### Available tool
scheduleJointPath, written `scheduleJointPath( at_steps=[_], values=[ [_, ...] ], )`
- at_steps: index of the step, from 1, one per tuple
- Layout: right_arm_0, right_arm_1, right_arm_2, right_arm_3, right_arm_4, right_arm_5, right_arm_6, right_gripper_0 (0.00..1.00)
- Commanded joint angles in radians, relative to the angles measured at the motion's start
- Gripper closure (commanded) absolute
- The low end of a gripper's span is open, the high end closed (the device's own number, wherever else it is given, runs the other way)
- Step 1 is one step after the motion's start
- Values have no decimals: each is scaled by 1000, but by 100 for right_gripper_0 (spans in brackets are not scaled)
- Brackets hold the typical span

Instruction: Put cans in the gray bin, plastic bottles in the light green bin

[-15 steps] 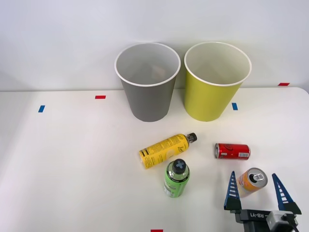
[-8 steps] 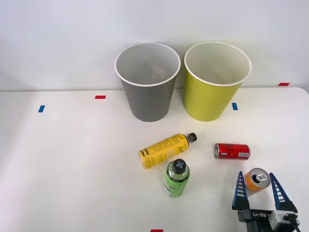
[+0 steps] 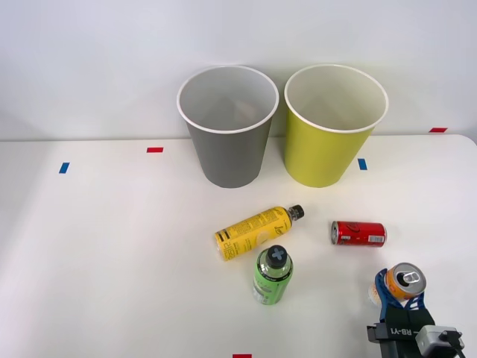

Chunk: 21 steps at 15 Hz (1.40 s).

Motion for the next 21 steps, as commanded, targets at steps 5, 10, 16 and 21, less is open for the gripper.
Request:
scheduleJointPath(
  at_steps=[5, 10, 16, 21],
  values=[
    [154, -21, 18, -290, 28, 216, -14, 100],
    [192, -92, 47, -535, 15, 431, -96, 100],
    [31, -205, 33, -686, 14, 594, -242, 100],
    [-242, -248, 22, -726, -25, 841, -284, 100]
  ],
)
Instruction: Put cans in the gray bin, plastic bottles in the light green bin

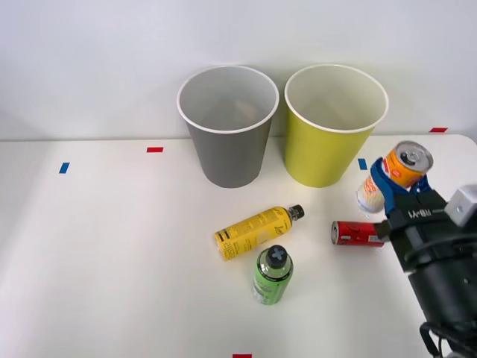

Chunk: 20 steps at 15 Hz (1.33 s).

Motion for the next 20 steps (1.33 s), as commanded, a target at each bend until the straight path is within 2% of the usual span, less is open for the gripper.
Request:
scheduleJointPath(
  at_steps=[1, 6, 9, 20],
  values=[
    [-148, -23, -5, -12, -32, 130, -32, 100],
    [-373, -75, 25, -10, -179, 267, -55, 100],
    [-419, -105, 29, -12, -239, 267, -49, 100],
    [-464, -72, 110, -32, -148, 228, -3, 100]
  ],
)
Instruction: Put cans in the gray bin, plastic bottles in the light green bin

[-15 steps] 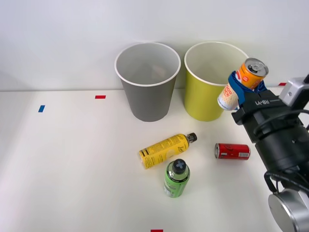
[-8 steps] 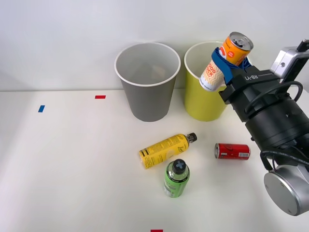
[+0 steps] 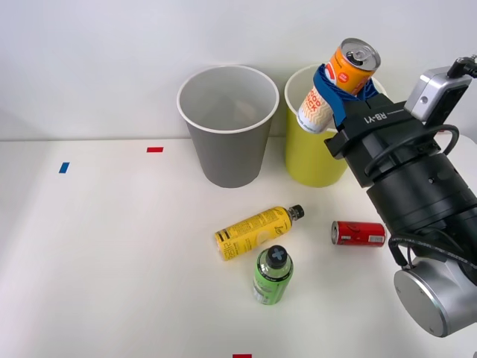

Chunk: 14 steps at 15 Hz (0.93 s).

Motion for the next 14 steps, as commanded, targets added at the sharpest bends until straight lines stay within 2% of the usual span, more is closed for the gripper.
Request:
scheduleJointPath(
  at_steps=[1, 6, 8, 10, 14],
  values=[
    [-75, 12, 45, 1, 9, 50, -5, 100],
    [-310, 78, 61, 27, -18, 379, -20, 100],
    [-397, 85, 72, 189, -93, 262, -11, 100],
    [-499, 98, 94, 376, -110, 148, -1, 100],
    [-704, 105, 130, 627, -121, 127, -14, 100]
  ],
)
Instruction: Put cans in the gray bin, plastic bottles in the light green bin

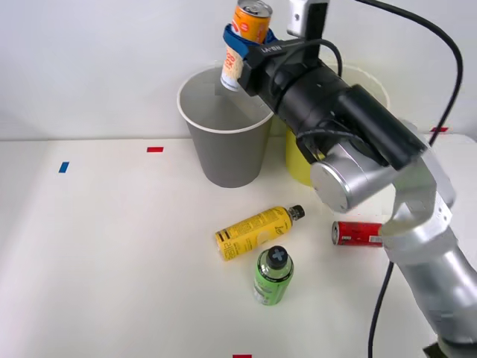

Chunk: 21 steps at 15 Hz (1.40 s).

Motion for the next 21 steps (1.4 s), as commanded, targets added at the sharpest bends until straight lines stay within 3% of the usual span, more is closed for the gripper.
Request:
scheduleJointPath(
  at_steps=[1, 4, 7, 8, 10, 16, 21],
  values=[
    [-159, 5, 42, 206, -25, -64, -13, 100],
    [-217, -6, 91, 344, -35, -150, -20, 100],
    [-230, -13, 106, 368, -45, -159, -27, 100],
    [-230, -18, 110, 368, -45, -159, -28, 92],
    [-231, -21, 110, 368, -46, -159, -31, 0],
    [-216, -64, 128, 359, -46, -210, -30, 0],
    [-27, -181, 105, 132, -52, -248, -40, 0]
  ],
)
